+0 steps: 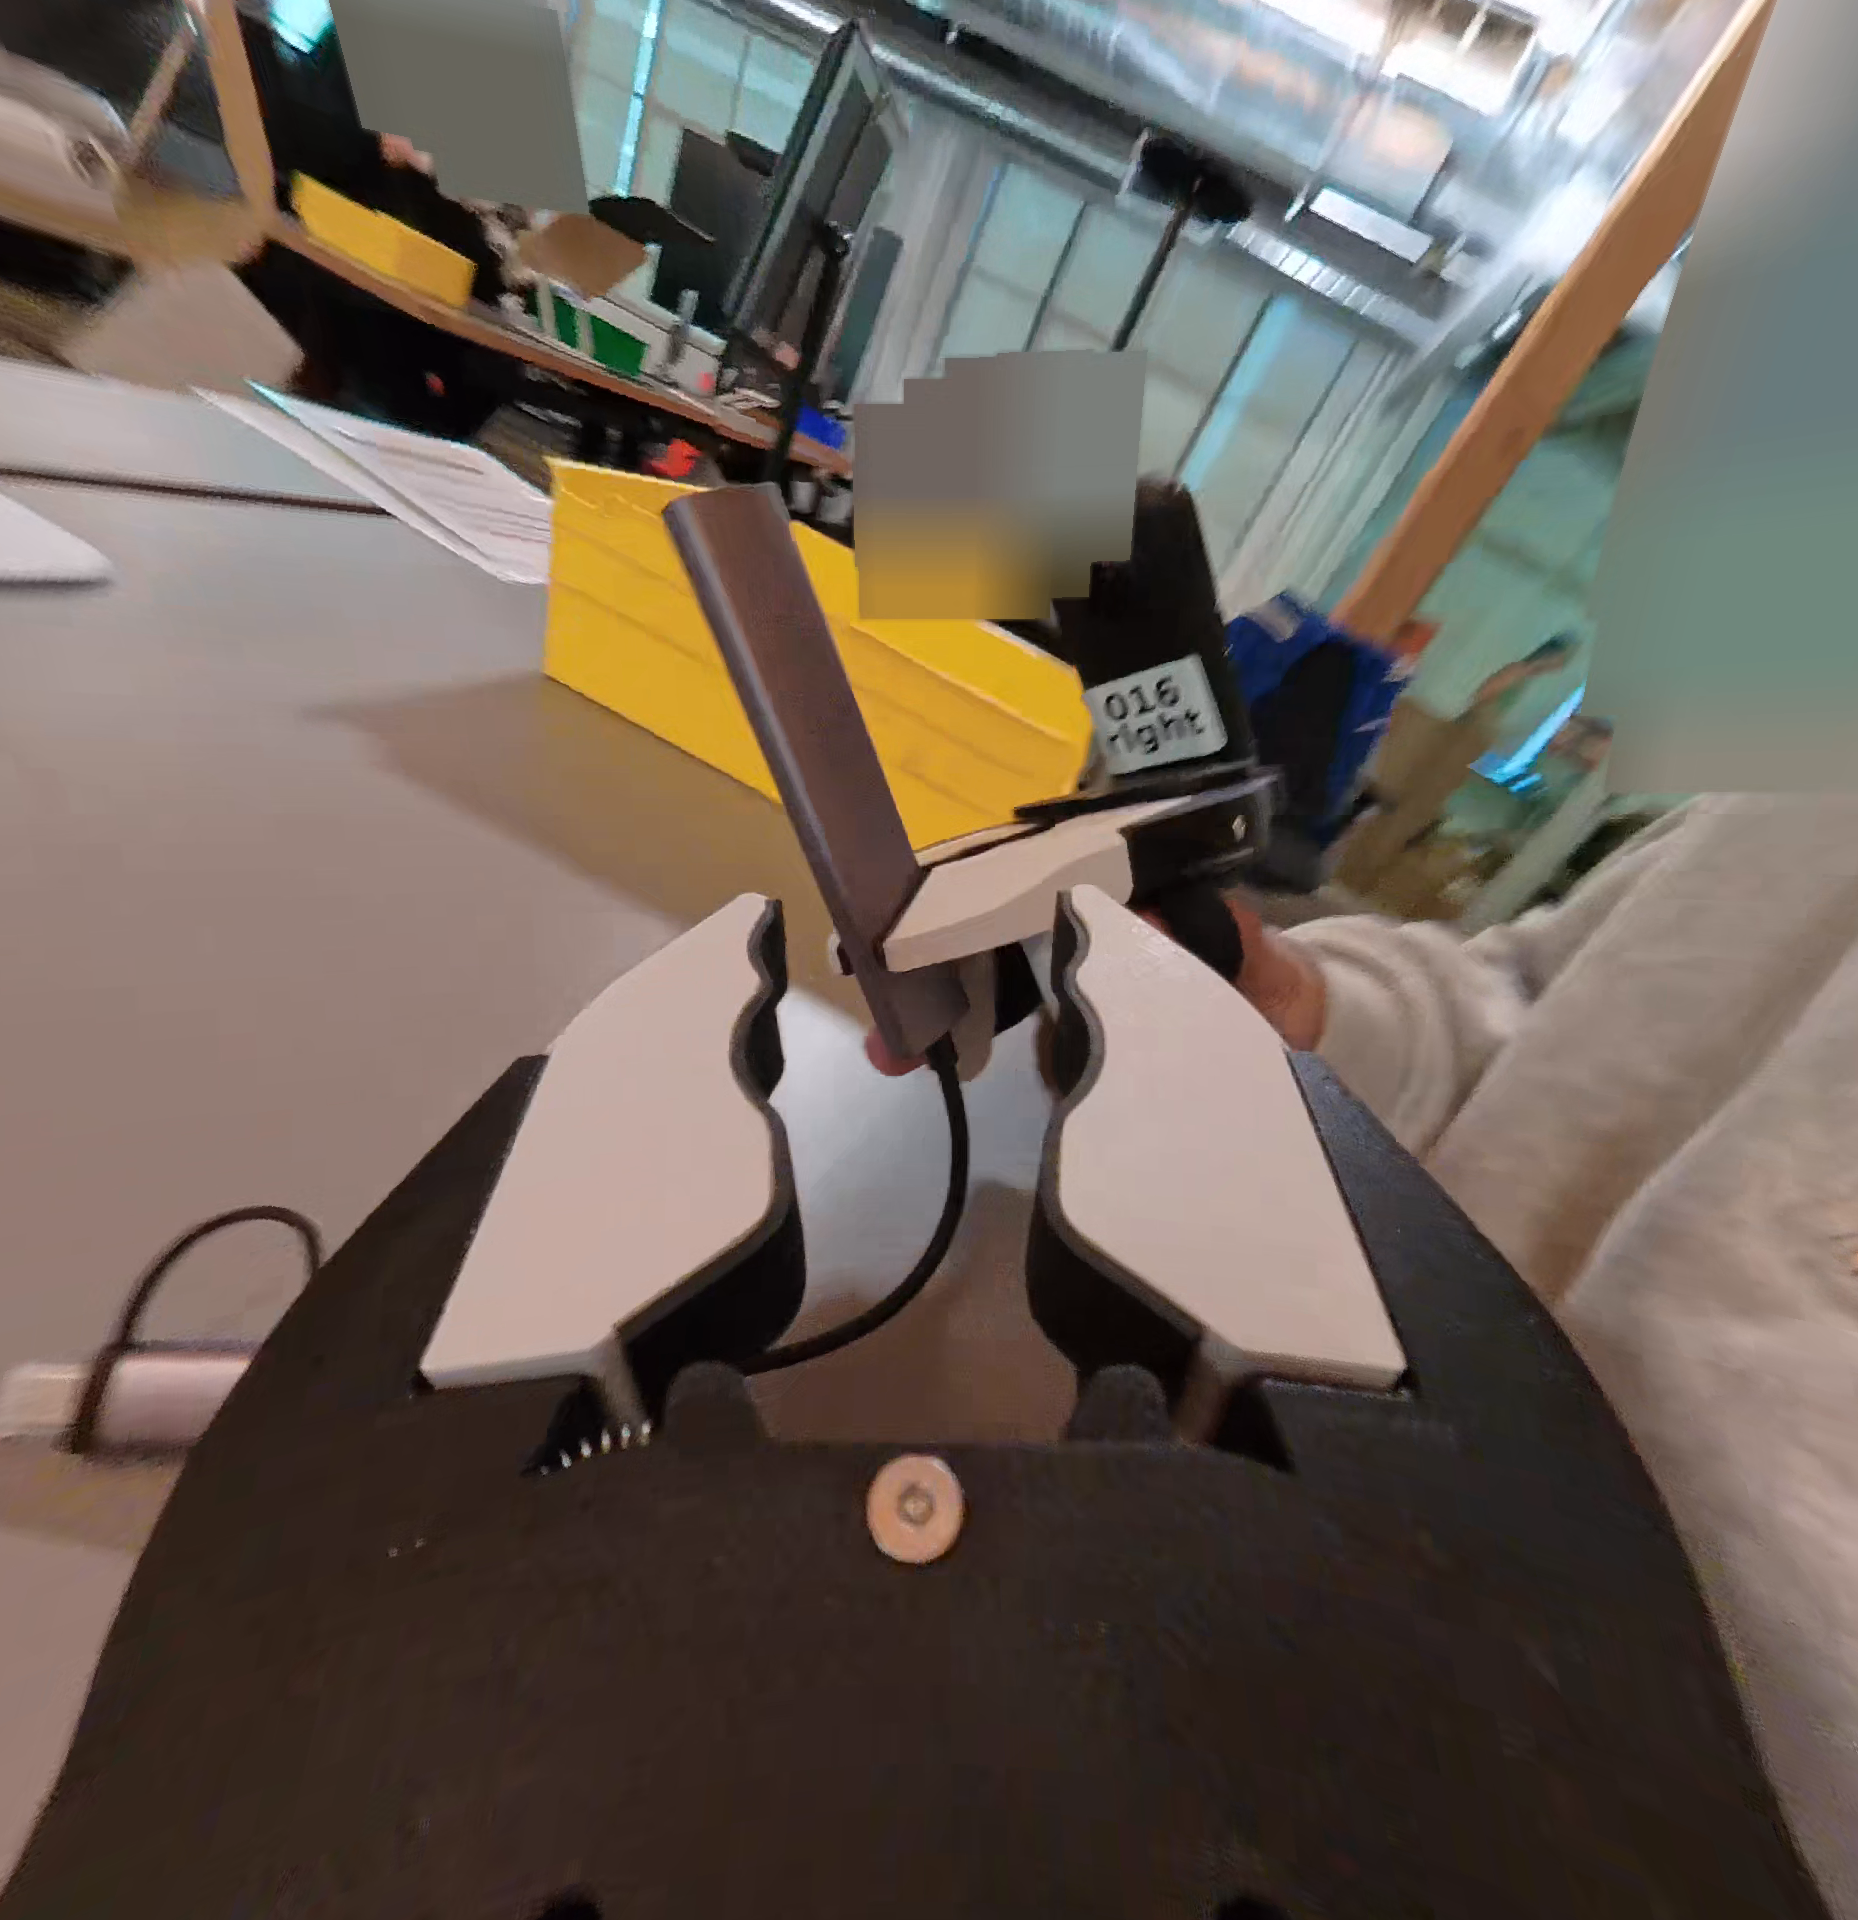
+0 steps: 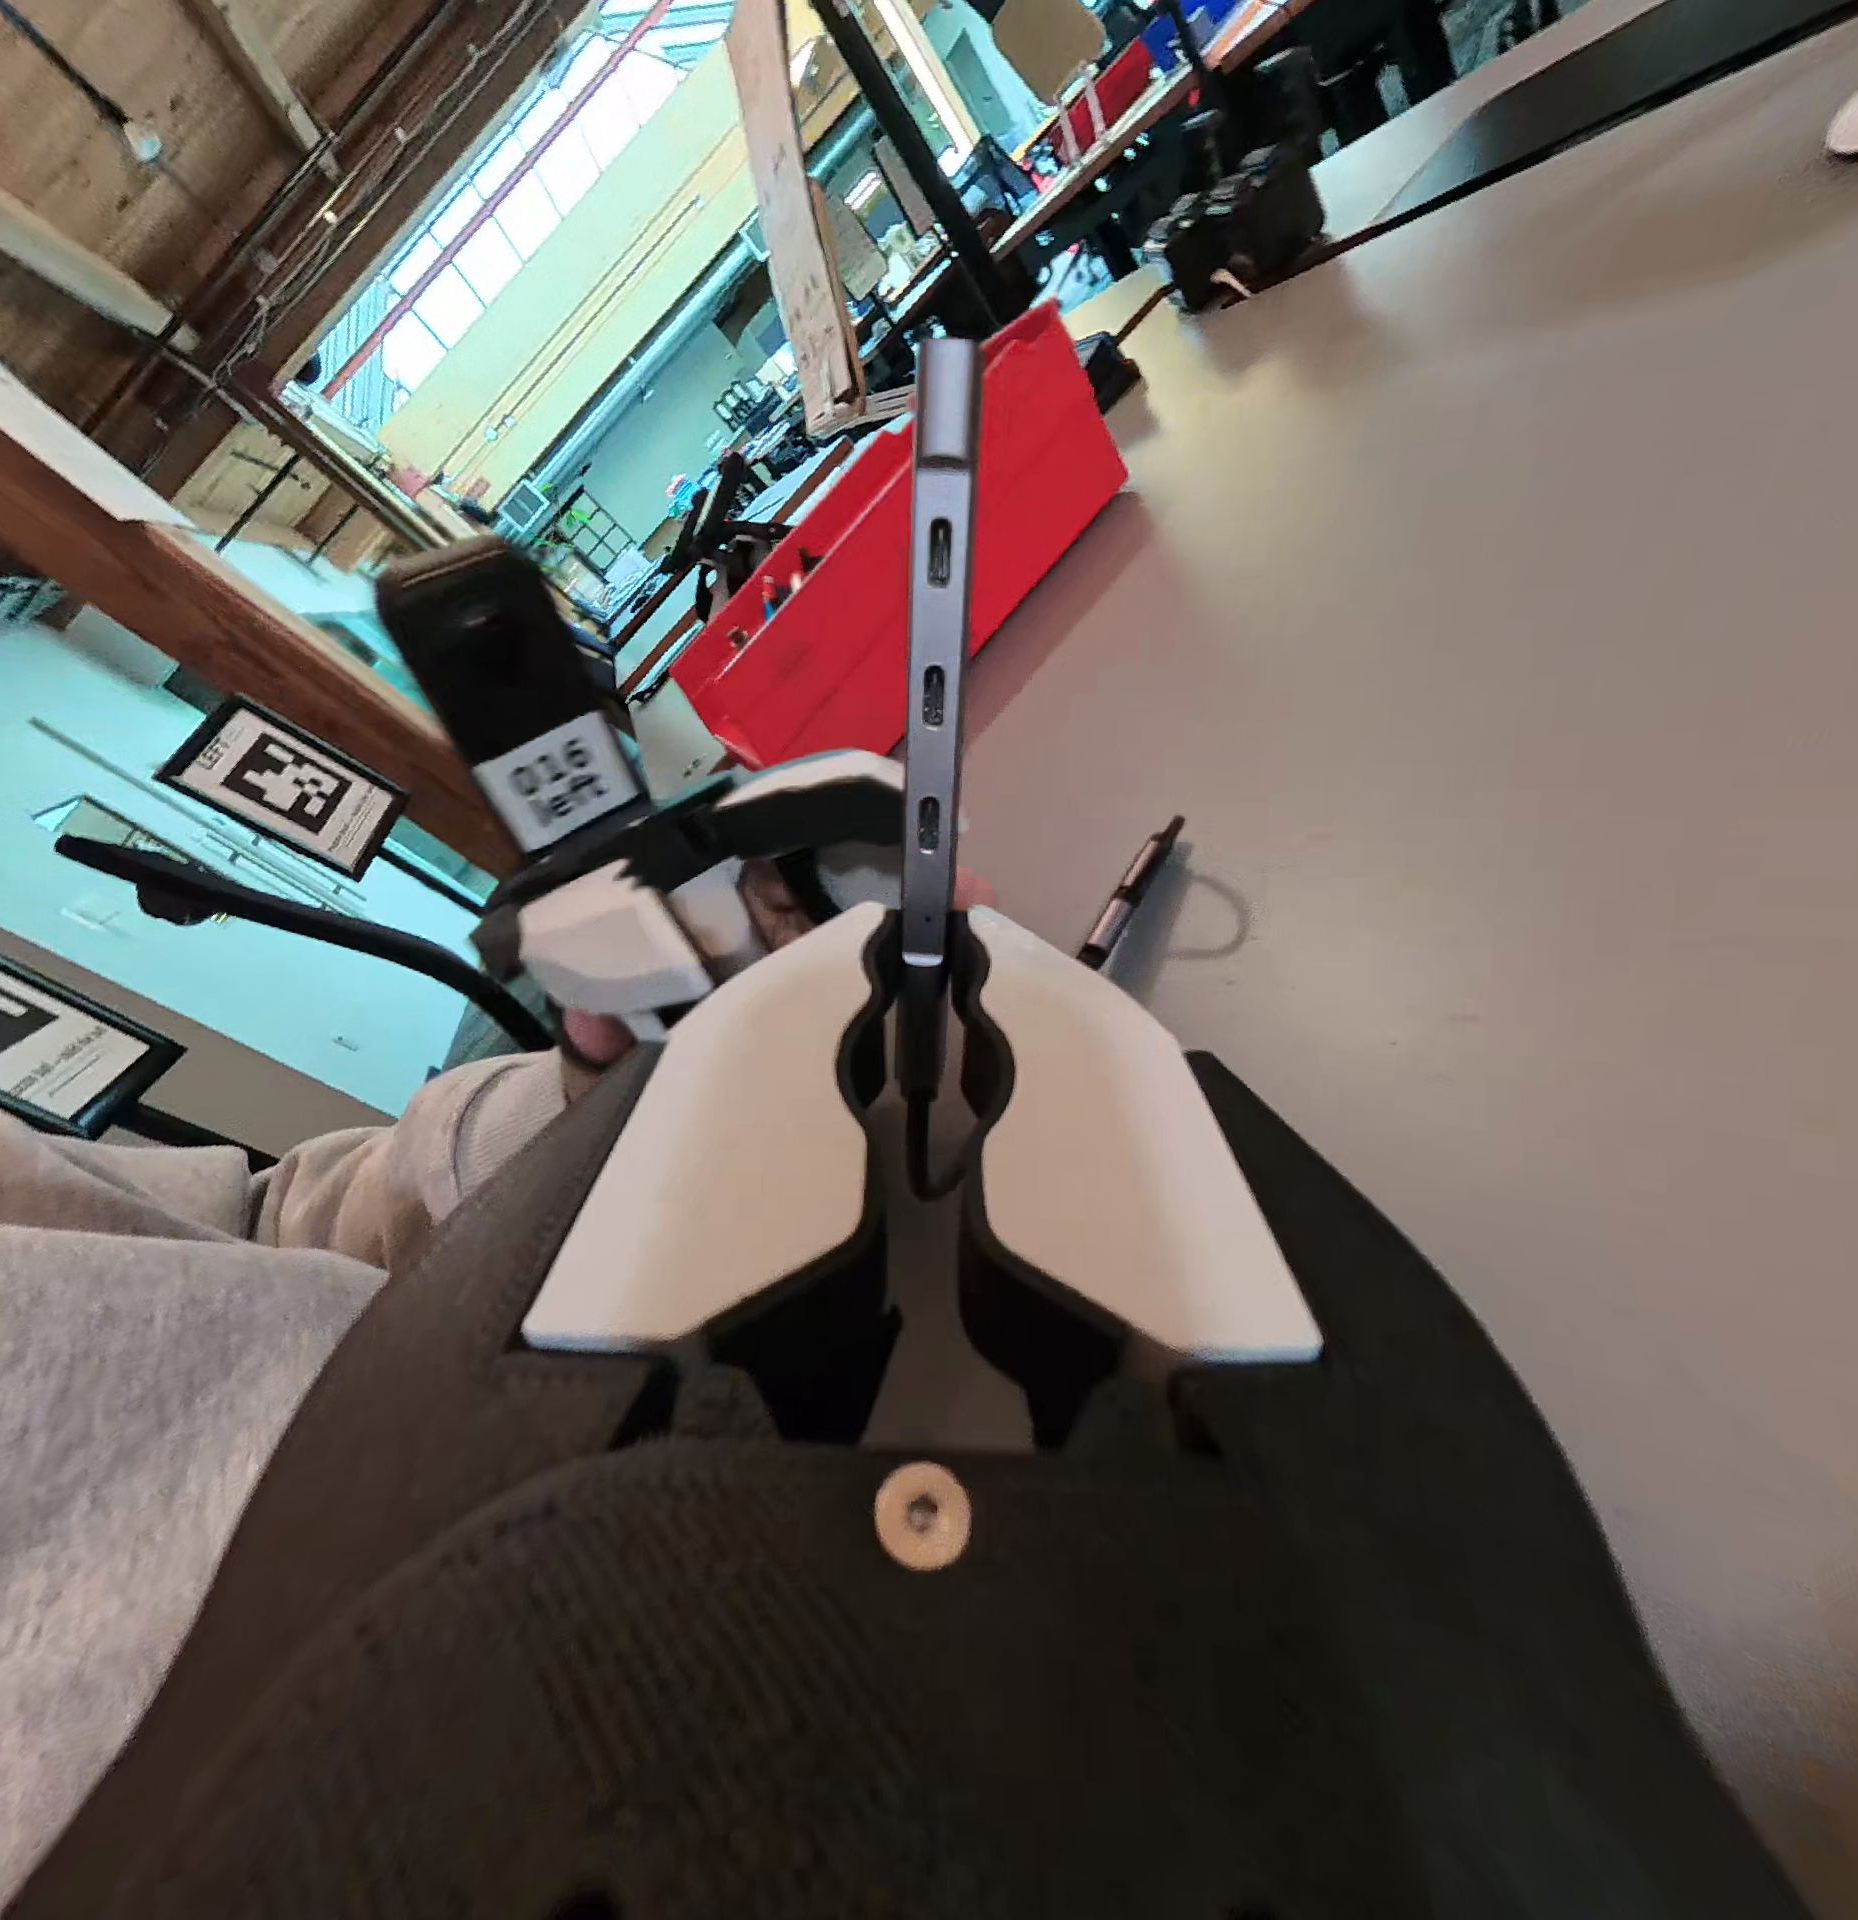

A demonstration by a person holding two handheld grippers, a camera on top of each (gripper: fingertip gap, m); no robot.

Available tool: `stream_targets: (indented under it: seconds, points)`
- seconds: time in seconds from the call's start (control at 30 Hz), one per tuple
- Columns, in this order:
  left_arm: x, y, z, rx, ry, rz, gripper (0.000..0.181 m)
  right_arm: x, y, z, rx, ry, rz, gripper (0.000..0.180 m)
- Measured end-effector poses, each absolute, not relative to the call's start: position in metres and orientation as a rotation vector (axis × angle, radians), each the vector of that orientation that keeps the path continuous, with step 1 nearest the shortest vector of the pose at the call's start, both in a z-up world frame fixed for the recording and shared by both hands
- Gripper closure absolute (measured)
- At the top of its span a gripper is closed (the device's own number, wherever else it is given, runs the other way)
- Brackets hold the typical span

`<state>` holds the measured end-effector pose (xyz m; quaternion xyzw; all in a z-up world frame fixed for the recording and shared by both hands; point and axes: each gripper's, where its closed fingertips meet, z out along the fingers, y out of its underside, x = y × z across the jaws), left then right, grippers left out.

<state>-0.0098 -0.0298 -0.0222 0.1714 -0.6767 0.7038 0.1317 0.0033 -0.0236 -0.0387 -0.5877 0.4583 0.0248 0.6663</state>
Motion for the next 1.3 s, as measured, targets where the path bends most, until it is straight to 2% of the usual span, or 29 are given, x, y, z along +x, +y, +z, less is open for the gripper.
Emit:
stream_targets:
  seconds: [0.1,0.3,0.47,0.7,0.93,1.03,1.13,1.3]
  points:
    - [-0.002,-0.019,-0.007,0.575,-1.734,2.074,0.15,-0.002,-0.017,-0.036,-1.356,0.986,0.049,0.17]
    - [0.002,-0.017,-0.012,0.644,-1.616,1.984,0.151,-0.012,-0.004,-0.036,-1.409,0.915,0.082,0.17]
    - [-0.006,-0.022,-0.014,0.604,-1.63,1.937,0.167,-0.014,-0.001,-0.037,-1.42,0.903,0.113,0.17]
    - [-0.007,-0.019,-0.01,0.582,-1.607,1.937,0.169,-0.014,0.0,-0.034,-1.391,0.894,0.135,0.17]
    - [0.002,-0.012,-0.004,0.624,-1.508,1.982,0.17,-0.007,-0.006,-0.035,-1.374,0.921,0.084,0.154]
    - [0.005,-0.009,-0.002,0.637,-1.488,2.004,0.171,-0.008,-0.004,-0.035,-1.376,0.918,0.094,0.156]
    - [0.007,-0.008,-0.002,0.653,-1.476,2.004,0.17,-0.009,-0.004,-0.033,-1.377,0.903,0.084,0.167]
    - [0.008,-0.01,-0.003,0.681,-1.433,1.983,0.169,-0.011,-0.002,-0.032,-1.391,0.883,0.071,0.17]
